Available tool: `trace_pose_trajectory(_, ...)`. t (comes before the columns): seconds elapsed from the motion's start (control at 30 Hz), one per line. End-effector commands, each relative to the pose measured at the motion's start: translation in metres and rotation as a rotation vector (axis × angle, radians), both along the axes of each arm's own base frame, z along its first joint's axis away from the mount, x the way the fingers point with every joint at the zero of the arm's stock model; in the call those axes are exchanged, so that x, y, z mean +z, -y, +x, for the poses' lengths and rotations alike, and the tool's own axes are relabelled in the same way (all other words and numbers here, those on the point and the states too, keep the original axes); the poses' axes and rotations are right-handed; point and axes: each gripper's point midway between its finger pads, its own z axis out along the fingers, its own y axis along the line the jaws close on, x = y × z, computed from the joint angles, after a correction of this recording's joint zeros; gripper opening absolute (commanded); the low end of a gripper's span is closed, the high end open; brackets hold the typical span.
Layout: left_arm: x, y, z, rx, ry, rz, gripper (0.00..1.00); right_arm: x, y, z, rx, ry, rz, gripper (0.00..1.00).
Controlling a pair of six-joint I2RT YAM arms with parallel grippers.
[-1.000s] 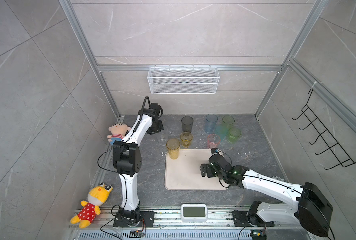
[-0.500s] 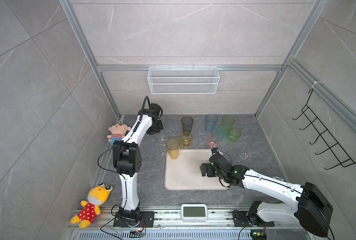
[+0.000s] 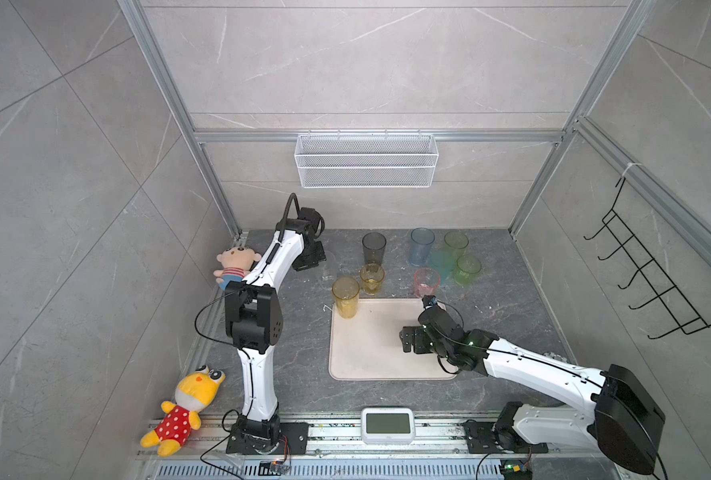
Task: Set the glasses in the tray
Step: 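Lift the clear glass and carry it toward the tray corner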
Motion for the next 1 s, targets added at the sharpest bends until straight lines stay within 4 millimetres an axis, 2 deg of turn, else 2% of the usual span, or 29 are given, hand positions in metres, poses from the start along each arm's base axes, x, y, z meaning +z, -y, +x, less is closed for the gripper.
trace_pose_trajectory(0.0, 0.021, -0.006, -0.01, -0.011, 0.023, 0.006, 0.04, -0.006, 0.001, 0.0, -0.008, -0.013, -0.002, 0.99)
trace_pose_trajectory(0.23, 0.048, -0.016, -0.039, -0.032, 0.031, 0.036, 0.03, -0.006, 0.002, 0.0, -0.013, -0.012, -0.001, 0.99)
trace_pose_trajectory(0.57, 0.084, -0.033, -0.096, -0.06, 0.036, 0.071, 0.03, -0.006, 0.004, 0.0, -0.023, -0.008, 0.0, 0.99)
trace_pose_trajectory(0.97, 0.112, -0.032, -0.159, -0.138, 0.035, 0.072, 0.0, -0.005, 0.005, -0.001, -0.025, -0.009, 0.003, 0.99)
